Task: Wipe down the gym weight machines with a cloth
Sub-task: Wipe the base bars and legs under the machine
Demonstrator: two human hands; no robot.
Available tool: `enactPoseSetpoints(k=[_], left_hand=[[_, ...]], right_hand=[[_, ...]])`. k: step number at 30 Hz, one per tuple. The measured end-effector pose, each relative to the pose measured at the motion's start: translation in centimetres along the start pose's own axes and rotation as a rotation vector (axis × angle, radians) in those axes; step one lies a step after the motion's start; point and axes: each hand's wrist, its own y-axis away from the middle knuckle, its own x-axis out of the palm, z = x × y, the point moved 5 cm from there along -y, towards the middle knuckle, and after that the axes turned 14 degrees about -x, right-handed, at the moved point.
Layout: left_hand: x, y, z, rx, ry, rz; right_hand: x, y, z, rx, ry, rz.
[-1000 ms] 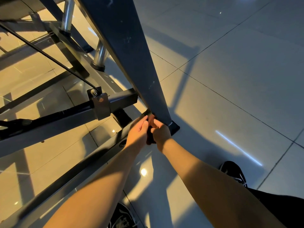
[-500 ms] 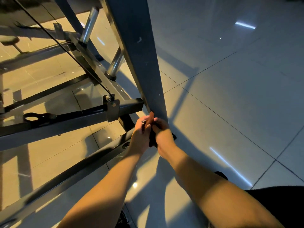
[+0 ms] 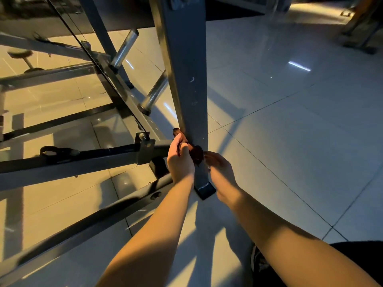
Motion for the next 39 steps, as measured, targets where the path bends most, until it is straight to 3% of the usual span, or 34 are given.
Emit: enactPoseSetpoints(k=[4,6,11,15,18,21,25,28,30,33,39], left_hand=[[0.3,1.3,-1.9,0.066,0.085,-0.023],[0.3,1.0,-1.6,0.109,-0.043,0.018],[-0.3,-1.5,0.8,0.024,-0.308,0.160],[-1.4,-0.9,-0.1,0.100,-0.437,0.170],[-1.8,0.4,-1.0,0.069,-0.385,0.240],[-1.1,0.9,-2.5,0.090,-0.395,0.293],[-1.9,-0.5,-4.1,0.137,-0.443,0.057],[-1.2,-1.0,-3.6,0.116,-0.562,0.149],[-0.4,-0.9,-2.8,0.074,-0.572,0.184],[-0.1,-0.8,-2.2,0.024,-0.527,0.169],[-0.5,-0.3,-2.3,0.126,-0.539,0.172]], right_hand=[[0.3,-2.1,2.3,-0.096,-0.029,0.026],[0.7,-2.4,2.8,-0.118,-0.023,0.047],[2.3,-1.4,1.4,0.072,-0.083,0.049],[3.9,0.3,0.3,0.157,-0.190,0.034],[5.1,0.8,0.3,0.093,-0.308,0.000],[4.7,0.1,1.0,0.051,-0.274,-0.077],[3.3,-0.8,2.9,-0.050,-0.154,-0.208],[2.2,-1.6,4.0,-0.132,-0.072,-0.329],[2.3,-2.1,4.5,-0.167,-0.069,-0.289],[3.0,-2.6,4.0,-0.106,-0.031,-0.206],[3.1,-2.1,0.8,0.246,-0.161,-0.287]])
